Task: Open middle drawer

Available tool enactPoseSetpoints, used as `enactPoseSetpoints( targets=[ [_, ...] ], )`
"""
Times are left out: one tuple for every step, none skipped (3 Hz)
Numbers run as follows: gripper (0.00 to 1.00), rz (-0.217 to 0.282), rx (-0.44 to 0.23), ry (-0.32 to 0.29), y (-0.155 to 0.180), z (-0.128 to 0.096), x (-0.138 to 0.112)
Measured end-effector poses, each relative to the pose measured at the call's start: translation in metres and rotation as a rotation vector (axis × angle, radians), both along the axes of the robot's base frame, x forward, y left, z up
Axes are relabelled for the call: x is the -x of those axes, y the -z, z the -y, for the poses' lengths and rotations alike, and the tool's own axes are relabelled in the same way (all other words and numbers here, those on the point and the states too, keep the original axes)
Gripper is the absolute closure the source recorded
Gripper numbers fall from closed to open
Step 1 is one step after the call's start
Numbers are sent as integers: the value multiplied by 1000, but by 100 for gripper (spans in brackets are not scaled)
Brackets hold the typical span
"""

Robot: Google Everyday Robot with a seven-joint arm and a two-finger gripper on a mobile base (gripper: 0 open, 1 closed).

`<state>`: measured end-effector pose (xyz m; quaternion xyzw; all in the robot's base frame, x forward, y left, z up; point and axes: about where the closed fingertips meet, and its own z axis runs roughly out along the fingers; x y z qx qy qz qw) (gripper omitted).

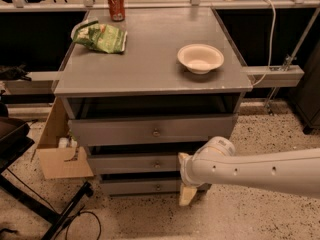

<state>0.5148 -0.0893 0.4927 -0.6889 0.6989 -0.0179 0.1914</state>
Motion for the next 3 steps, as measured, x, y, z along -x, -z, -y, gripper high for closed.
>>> enactPoseSetpoints(
  targets=[
    [0,20,41,21,29,-7,-35],
    [0,6,61,89,63,-7,-65],
    [0,-26,65,157,92,-5,-86]
  ],
)
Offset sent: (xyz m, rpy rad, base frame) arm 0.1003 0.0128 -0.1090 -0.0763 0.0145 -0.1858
